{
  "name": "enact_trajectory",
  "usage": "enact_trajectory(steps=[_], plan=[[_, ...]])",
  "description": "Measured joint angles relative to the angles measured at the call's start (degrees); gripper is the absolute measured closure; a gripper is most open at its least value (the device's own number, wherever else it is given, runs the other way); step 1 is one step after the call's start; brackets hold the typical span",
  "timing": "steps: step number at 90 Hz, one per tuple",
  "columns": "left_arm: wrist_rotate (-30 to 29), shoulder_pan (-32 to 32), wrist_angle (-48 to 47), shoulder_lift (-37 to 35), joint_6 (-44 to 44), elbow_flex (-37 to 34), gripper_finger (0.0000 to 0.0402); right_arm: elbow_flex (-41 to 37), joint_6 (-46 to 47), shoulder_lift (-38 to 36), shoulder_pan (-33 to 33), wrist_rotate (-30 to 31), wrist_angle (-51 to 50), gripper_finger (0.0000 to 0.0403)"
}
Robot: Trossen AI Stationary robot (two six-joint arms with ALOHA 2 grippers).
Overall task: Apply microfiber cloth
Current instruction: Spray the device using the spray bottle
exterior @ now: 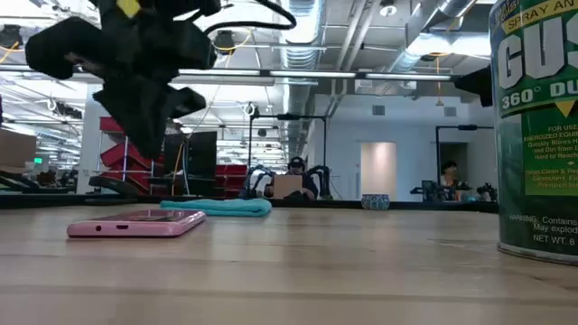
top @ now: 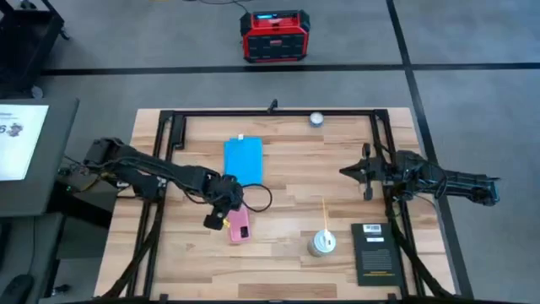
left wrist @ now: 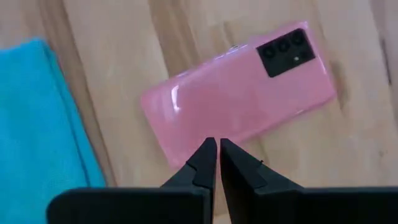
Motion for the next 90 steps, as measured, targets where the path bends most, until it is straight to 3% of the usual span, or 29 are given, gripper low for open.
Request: enact_trajectory(steps=[51, 90], plan=[[0.1, -3.2, 13.3, 0.2, -9.0, -7.7, 0.0402, -0.1, 0.0, 0.0, 0.0, 0.0, 0.0, 0.0403], [-2.4, -2.8, 31.3, 1.7, -13.9, -17.9, 0.0402, -0.1, 0.0, 0.0, 0.0, 0.0, 0.0, 0.0403]])
